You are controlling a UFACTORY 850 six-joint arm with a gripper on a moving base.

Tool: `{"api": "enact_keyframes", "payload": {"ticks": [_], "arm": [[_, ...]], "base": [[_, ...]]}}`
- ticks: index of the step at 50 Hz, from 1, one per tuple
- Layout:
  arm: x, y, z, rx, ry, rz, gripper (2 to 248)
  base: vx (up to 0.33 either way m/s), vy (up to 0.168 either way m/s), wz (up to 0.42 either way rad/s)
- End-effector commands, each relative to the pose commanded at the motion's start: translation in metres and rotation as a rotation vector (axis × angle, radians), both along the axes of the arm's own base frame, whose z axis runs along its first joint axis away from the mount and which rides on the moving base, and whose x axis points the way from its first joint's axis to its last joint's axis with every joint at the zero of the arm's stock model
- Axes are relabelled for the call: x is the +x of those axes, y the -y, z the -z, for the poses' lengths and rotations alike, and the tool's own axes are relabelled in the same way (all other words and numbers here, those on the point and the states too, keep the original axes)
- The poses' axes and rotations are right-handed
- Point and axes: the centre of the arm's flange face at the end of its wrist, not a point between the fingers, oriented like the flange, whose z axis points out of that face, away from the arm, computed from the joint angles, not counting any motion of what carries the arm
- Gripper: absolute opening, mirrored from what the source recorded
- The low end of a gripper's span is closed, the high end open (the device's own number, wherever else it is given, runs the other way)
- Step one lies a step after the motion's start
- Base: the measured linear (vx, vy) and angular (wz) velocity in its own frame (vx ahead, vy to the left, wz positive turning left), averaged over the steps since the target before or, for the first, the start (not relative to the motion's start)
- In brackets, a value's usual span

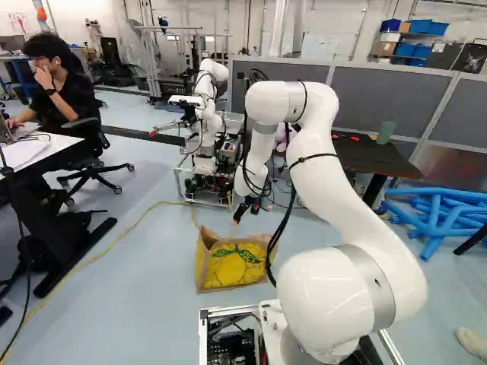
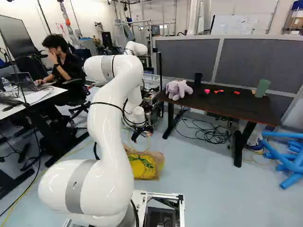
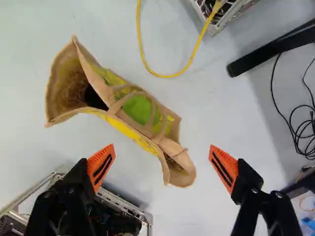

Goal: Pick up the bag on the ground and place it on the table

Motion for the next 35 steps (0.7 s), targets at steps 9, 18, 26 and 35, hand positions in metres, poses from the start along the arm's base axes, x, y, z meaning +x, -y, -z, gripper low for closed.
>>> {"api": "enact_keyframes", "payload": {"ticks": [9,18,26,35], "arm": [[0.000,0.001,0.014,-0.034,-0.024,-0.126,247],[0.001,0.002,0.027,-0.060,-0.040,-0.255,247],[0.003,0.002,0.040,-0.075,-0.046,-0.354,247],[0.004,0.001,0.053,-0.088,-0.051,-0.452,247]], "base": [[0.000,0.000,0.000],[0.000,0.000,0.000],[0.000,0.000,0.000],[0.000,0.000,0.000]]}}
